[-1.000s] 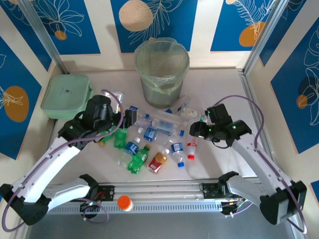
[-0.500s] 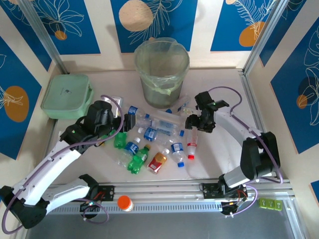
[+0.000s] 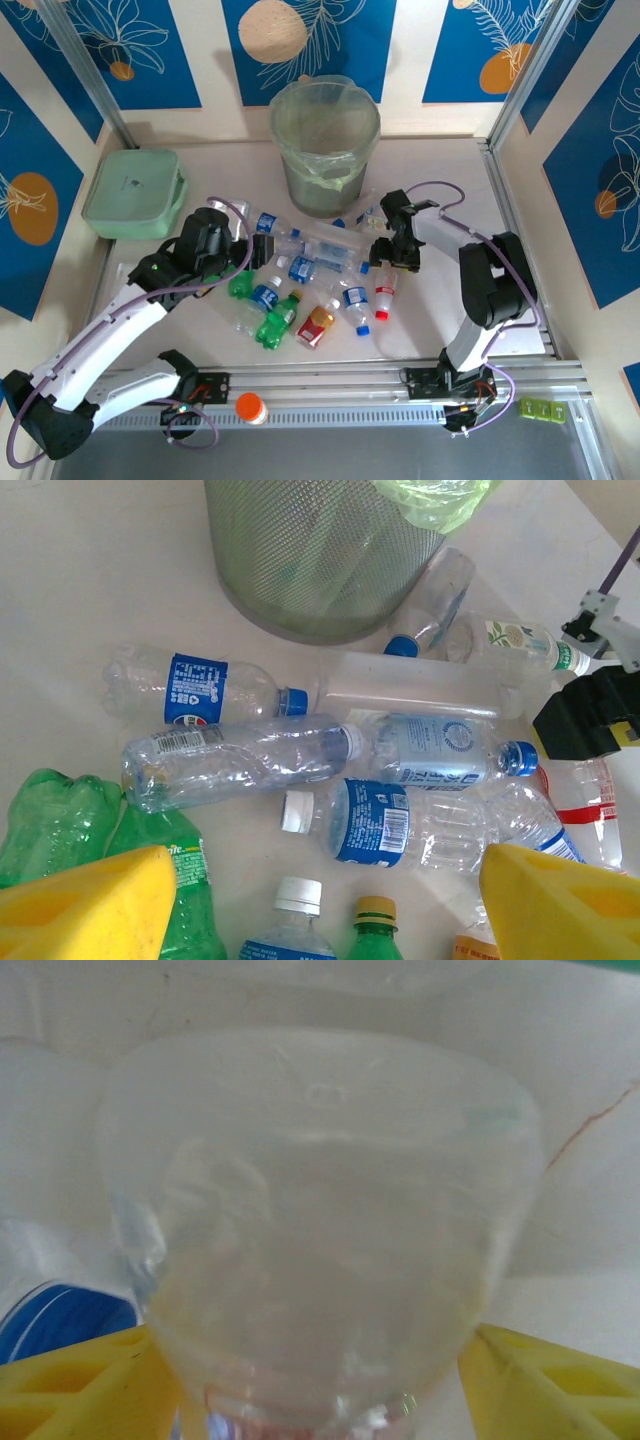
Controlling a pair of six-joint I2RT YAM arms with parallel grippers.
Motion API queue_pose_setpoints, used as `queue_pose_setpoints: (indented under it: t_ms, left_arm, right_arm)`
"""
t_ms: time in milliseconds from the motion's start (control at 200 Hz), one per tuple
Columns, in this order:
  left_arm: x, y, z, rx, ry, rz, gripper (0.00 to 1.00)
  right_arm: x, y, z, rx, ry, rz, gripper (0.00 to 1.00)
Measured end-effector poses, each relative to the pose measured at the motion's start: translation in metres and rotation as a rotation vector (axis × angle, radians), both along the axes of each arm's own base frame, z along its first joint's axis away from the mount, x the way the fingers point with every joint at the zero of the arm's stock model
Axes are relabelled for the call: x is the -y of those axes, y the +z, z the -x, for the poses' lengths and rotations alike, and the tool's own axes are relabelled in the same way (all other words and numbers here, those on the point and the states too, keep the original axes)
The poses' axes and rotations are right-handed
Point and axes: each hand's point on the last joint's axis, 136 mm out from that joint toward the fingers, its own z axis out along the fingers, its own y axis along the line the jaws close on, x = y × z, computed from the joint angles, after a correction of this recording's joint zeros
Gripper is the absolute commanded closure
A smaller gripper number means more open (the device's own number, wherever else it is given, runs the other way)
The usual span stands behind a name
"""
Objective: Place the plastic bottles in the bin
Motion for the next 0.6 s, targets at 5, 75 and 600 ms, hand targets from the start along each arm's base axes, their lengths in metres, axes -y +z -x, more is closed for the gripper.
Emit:
queue_pose_setpoints:
  t_ms: [5, 75, 600]
  left_arm:
    - [0.000, 0.000, 0.000, 0.000, 0.000, 0.000, 0.20]
    - [0.000, 0.000, 0.000, 0.001, 0.000, 0.000, 0.20]
    - [-0.002, 0.004, -0.003, 0.019, 0.008, 0.009, 0.21]
  right_arm:
    - [0.000, 0.000, 0.000, 0.000, 0.000, 0.001, 0.30]
    - [0.000, -0.003, 0.000, -0.001, 0.003, 0.010, 0.34]
    - [-0.002, 0.013, -0.002, 0.074, -0.012, -0.001, 0.52]
